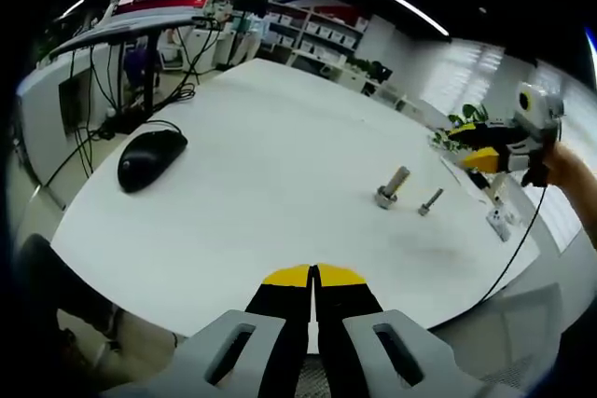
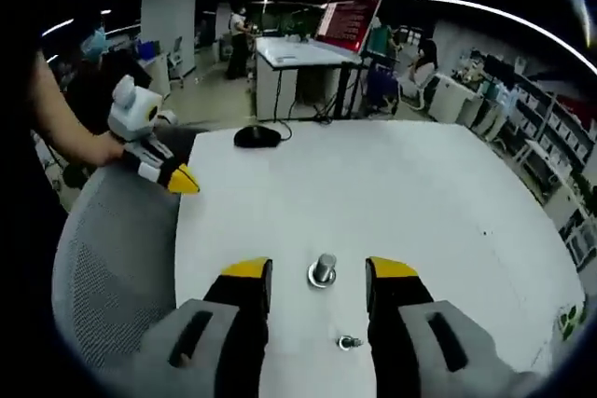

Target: Place the washer onto the threaded stud by aligning its center hole with the stud, sliding it down to the base, and recovering from edge contact or off-axis alignment until the washer reaches the visible bottom stop.

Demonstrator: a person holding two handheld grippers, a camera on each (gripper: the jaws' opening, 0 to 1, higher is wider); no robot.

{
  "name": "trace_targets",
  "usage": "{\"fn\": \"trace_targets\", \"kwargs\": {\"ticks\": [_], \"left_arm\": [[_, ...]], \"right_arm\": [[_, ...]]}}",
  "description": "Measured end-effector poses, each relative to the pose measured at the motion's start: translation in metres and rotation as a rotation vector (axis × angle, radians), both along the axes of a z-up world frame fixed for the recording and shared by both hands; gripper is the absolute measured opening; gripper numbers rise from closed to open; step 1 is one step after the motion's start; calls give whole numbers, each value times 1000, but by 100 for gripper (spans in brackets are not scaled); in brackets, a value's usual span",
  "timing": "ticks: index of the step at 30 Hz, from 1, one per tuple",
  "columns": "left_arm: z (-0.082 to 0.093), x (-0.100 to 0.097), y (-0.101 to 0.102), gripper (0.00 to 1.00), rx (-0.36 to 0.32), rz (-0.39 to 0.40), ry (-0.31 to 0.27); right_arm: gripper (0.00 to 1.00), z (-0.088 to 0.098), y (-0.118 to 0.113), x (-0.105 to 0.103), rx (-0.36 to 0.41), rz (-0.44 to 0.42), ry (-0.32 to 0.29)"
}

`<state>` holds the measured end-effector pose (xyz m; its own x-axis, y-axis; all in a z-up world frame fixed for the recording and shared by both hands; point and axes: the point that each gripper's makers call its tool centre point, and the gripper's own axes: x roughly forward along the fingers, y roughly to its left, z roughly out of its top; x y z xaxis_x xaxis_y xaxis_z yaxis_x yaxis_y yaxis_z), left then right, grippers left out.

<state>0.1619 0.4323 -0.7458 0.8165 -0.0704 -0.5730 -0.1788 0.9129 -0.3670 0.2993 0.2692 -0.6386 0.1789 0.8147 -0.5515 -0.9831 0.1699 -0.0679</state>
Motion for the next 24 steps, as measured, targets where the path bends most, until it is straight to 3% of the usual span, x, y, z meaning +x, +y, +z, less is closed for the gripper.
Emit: {"fn": "trace_targets", "kwargs": {"ticks": [2,5,7,11,13,16,17,19,22,24], "left_arm": [[0,0,0,0,-1,1,-1],[2,0,1,0,-13,12,-13],[1,0,-1,0,-10,4,-2],[7,1,-9,0,-26,-6,-10],[9,3,-14,0,-38,-5,-22],[7,0,-11,0,-33,-4,-10],[8,1,-11,0,-66,17,-16],[12,2,-12,0,-48,6,-39],[12,2,-9,0,-71,26,-43],[13,2,-9,1,-96,43,-47]], "right_arm": [[56,3,-19,0,37,-74,-48],[63,-9,-49,-11,49,-157,3],[65,-9,-65,-14,111,-230,19],[72,-15,-94,-28,255,-407,114],[75,-21,-106,-35,277,-454,148],[75,-24,-126,-42,264,-486,78],[75,-25,-130,-45,256,-486,65],[75,-20,-136,-44,246,-503,21],[75,-8,-145,-39,206,-493,-105],[75,-19,-153,-45,177,-499,-82]]}}
